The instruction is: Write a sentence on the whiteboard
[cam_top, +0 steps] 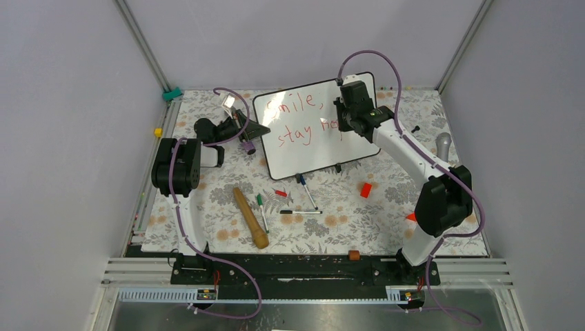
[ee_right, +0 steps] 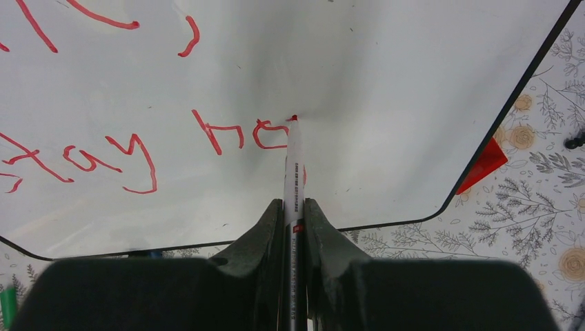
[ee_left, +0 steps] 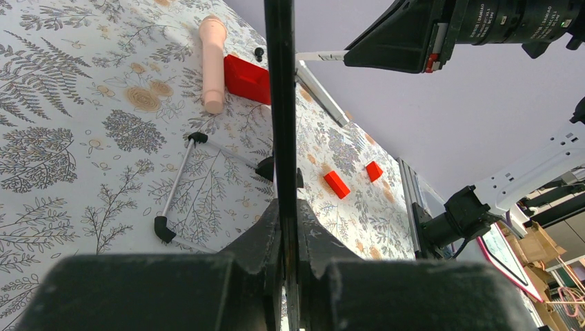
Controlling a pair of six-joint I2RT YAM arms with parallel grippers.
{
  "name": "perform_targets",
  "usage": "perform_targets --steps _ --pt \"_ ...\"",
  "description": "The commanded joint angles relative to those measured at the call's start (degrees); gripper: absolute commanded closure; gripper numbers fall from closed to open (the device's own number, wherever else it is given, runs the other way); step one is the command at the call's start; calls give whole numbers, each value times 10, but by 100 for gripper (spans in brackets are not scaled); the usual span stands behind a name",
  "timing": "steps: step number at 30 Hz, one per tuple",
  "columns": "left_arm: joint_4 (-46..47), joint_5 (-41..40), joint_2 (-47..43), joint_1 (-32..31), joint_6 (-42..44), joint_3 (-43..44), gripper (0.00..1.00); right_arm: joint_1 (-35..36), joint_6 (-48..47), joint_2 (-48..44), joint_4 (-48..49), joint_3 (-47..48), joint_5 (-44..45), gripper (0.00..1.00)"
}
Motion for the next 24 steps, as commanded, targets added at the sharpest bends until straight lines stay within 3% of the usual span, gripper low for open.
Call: perform_targets --steps 1,13,24 --pt "33 79 -2 -19 33 3 100 -1 -12 11 18 26 20 100" --pt "33 79 -2 -20 34 3 100 -1 -11 13 10 23 62 100" --pt "33 79 -3 -20 36 1 100 -1 -16 4 -2 1 43 100"
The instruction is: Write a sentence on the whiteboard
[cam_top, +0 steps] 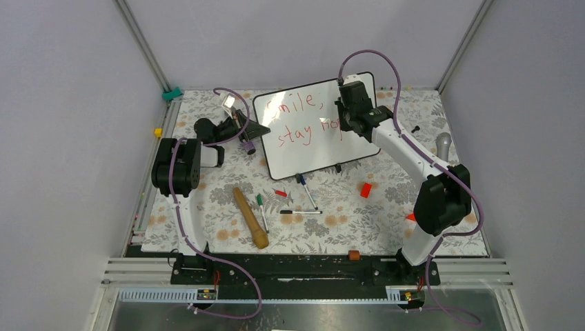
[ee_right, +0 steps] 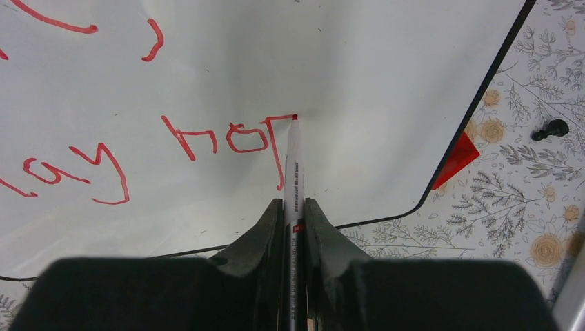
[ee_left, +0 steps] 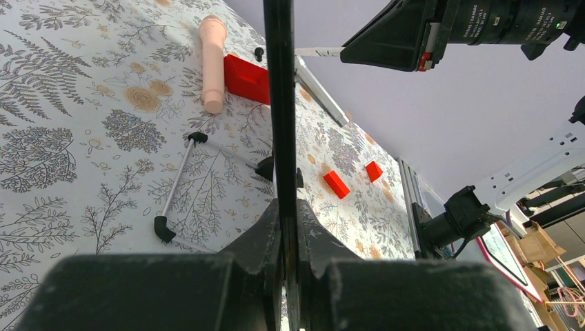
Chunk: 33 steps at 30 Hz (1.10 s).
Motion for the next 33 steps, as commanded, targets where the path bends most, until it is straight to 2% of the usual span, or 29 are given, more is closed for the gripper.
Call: perform_targets --steps 1,21,33 --pt "33 80 -3 -20 36 1 100 -1 -8 -4 1 -5 -3 100" --pt "33 80 -3 -19 36 1 100 -1 4 -15 9 -18 -70 100" --pt "33 80 -3 -19 36 1 100 -8 12 -55 14 -37 -70 100"
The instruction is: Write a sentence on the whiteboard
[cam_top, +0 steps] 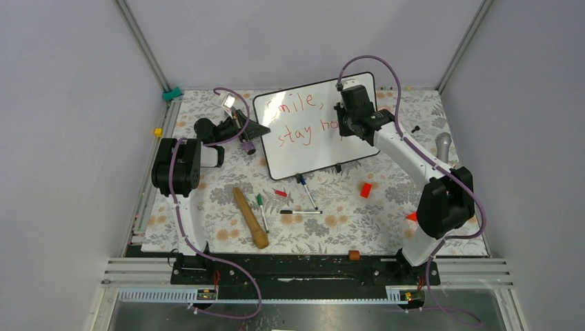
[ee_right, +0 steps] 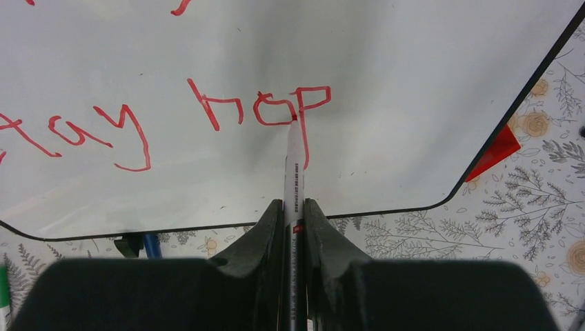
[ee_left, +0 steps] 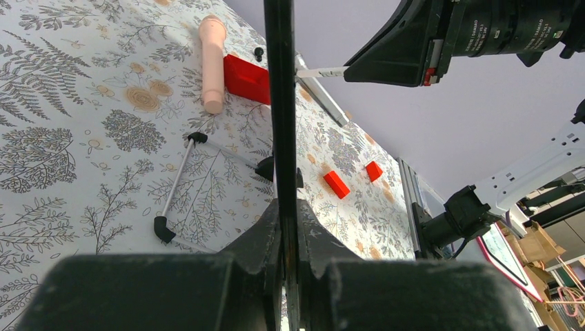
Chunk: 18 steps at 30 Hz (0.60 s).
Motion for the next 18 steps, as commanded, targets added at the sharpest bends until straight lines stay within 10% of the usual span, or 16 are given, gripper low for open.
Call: perform_targets --steps 1,18 --pt "33 80 -3 -19 37 1 100 -10 11 -46 17 -12 -19 100" --pt "33 80 -3 -19 36 1 100 -48 29 -48 39 -15 -45 100"
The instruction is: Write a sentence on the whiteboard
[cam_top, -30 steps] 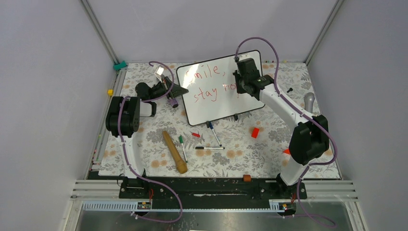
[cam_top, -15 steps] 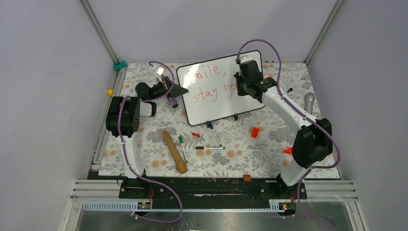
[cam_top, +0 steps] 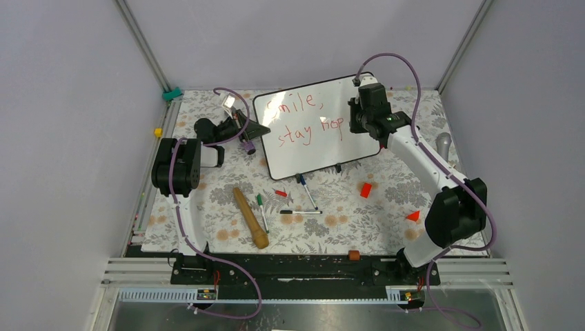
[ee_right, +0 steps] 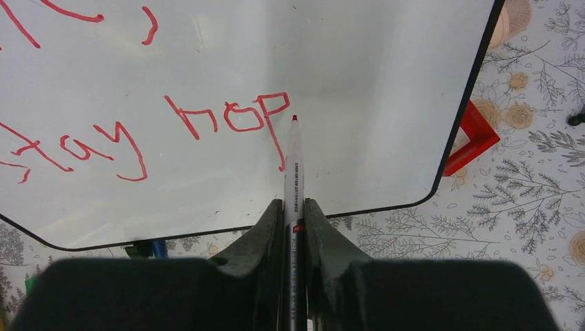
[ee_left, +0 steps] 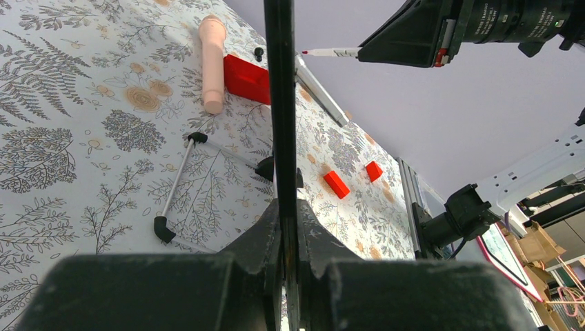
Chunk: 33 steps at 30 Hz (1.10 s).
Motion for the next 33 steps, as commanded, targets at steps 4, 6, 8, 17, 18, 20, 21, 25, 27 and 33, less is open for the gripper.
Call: perform_targets --steps 4,6,8,17,18,20,21,25,27,33 --pt "33 80 -3 -19 35 2 100 -1 2 23 14 33 -8 100" --pt "33 80 -3 -19 35 2 100 -1 2 28 14 37 -7 100" --pt "33 80 -2 -19 34 2 100 -1 2 32 14 40 -4 100" --pt "33 80 -2 -19 34 2 100 -1 -4 48 14 46 7 100" --pt "33 79 -2 -19 34 2 100 -1 -5 49 14 45 8 100" --pt "33 80 -2 -19 34 2 100 -1 -5 52 11 47 17 100" --pt "33 80 -2 -19 34 2 100 -1 -5 52 10 47 23 100" --pt "34 80 -2 -19 35 2 100 -2 -6 57 -2 53 52 100" --pt "33 80 -2 -19 34 2 100 -3 -4 58 -2 55 57 100" --pt "33 80 -2 -19 35 2 100 -4 -6 61 0 63 58 100"
